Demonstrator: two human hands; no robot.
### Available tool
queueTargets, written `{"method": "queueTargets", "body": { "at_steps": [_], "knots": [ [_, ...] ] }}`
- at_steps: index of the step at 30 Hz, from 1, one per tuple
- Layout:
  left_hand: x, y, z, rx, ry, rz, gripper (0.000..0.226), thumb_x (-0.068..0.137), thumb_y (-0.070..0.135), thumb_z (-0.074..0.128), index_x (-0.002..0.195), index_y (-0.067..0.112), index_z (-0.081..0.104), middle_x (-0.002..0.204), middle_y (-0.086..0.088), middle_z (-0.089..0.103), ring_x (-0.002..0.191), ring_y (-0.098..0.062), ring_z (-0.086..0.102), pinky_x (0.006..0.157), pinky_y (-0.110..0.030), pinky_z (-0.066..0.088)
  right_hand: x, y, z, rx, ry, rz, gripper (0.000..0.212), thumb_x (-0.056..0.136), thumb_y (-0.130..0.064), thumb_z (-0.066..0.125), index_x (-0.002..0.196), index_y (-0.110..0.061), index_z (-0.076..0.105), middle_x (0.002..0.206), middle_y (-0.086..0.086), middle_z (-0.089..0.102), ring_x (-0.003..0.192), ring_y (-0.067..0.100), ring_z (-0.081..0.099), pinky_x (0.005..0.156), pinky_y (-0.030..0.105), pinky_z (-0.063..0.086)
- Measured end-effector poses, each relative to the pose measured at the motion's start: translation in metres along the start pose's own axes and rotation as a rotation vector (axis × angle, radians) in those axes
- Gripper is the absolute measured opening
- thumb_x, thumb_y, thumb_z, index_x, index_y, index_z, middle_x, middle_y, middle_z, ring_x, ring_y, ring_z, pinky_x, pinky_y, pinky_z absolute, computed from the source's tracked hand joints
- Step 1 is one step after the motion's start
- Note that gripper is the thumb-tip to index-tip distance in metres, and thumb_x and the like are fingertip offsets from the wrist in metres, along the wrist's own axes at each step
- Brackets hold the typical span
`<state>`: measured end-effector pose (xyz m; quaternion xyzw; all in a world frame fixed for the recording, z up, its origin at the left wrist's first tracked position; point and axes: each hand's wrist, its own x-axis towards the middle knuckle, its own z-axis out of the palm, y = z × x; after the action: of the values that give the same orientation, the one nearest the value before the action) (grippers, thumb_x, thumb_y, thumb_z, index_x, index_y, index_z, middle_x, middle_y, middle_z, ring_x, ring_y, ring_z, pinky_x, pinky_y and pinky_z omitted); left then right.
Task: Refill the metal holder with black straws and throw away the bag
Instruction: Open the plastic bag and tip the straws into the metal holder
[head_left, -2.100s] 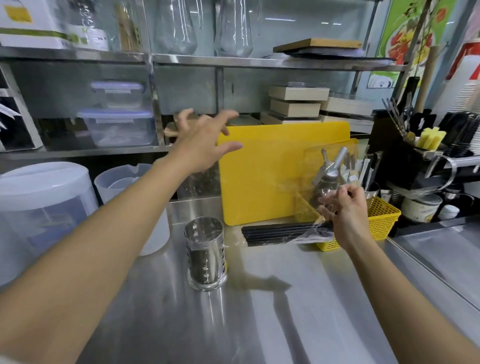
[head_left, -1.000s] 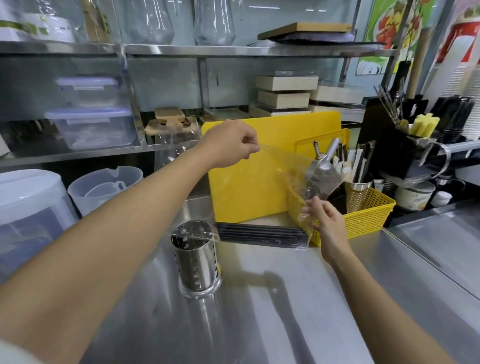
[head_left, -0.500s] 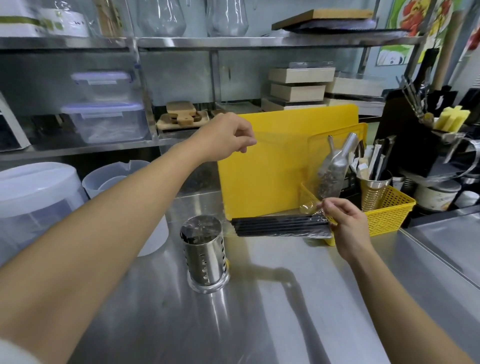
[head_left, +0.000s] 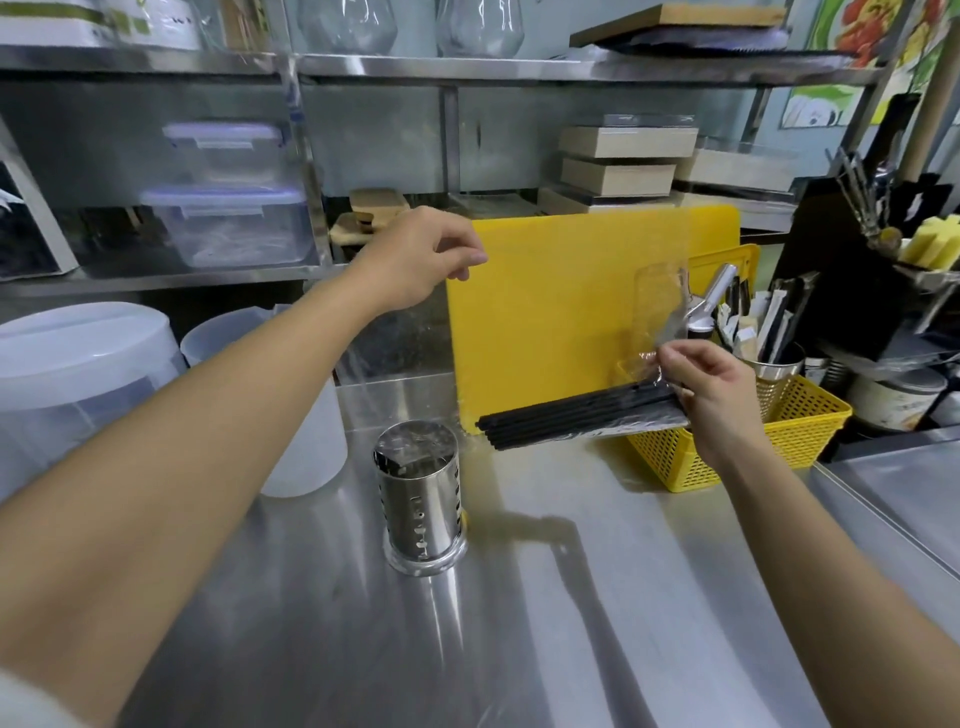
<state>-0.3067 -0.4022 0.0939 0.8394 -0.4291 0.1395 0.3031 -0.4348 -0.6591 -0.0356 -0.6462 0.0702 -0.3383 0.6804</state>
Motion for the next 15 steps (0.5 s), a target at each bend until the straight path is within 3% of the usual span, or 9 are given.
{"method": "queueTargets", "body": {
  "at_steps": [4, 7, 9, 15],
  "knots": [
    [-0.004, -0.007, -0.005, -0.024, 0.056, -0.009, 0.015, 0.088, 0.025, 0.058, 0.088, 0.014, 0.068, 0.080, -0.003, 0.067, 0.079, -0.018, 0.064, 0.081, -0.043, 0.053, 0.013, -0.015, 0.005, -0.063, -0.038, -0.060, 0.011, 0.085, -0.009, 0.062, 0.077, -0.015, 0.066, 0.067, -0.005, 0.068, 0.070, 0.014, 0.060, 0.072, 0.028, 0.048],
    [-0.007, -0.014, -0.006, -0.026, 0.078, -0.047, 0.013, 0.088, 0.022, 0.059, 0.087, 0.012, 0.068, 0.079, 0.000, 0.066, 0.075, -0.008, 0.061, 0.074, -0.030, 0.049, 0.020, -0.021, 0.009, -0.096, -0.069, -0.089, 0.007, 0.085, -0.009, 0.063, 0.080, -0.013, 0.066, 0.062, -0.009, 0.069, 0.065, 0.007, 0.063, 0.069, 0.021, 0.049],
    [-0.009, -0.017, -0.007, -0.060, 0.110, -0.066, 0.012, 0.088, 0.020, 0.059, 0.087, 0.012, 0.068, 0.077, 0.002, 0.065, 0.071, -0.001, 0.060, 0.070, -0.023, 0.045, 0.023, -0.023, 0.010, -0.107, -0.075, -0.090, 0.006, 0.085, -0.009, 0.063, 0.081, -0.013, 0.066, 0.063, -0.009, 0.069, 0.066, 0.008, 0.063, 0.070, 0.024, 0.048],
    [-0.011, -0.019, -0.008, -0.025, 0.122, -0.080, 0.012, 0.089, 0.023, 0.057, 0.087, 0.016, 0.067, 0.076, 0.006, 0.063, 0.081, -0.015, 0.061, 0.082, -0.039, 0.049, 0.023, -0.024, 0.015, -0.124, -0.069, -0.068, 0.005, 0.085, -0.012, 0.064, 0.082, -0.016, 0.066, 0.067, -0.009, 0.070, 0.071, 0.013, 0.063, 0.074, 0.036, 0.045]
  ]
}}
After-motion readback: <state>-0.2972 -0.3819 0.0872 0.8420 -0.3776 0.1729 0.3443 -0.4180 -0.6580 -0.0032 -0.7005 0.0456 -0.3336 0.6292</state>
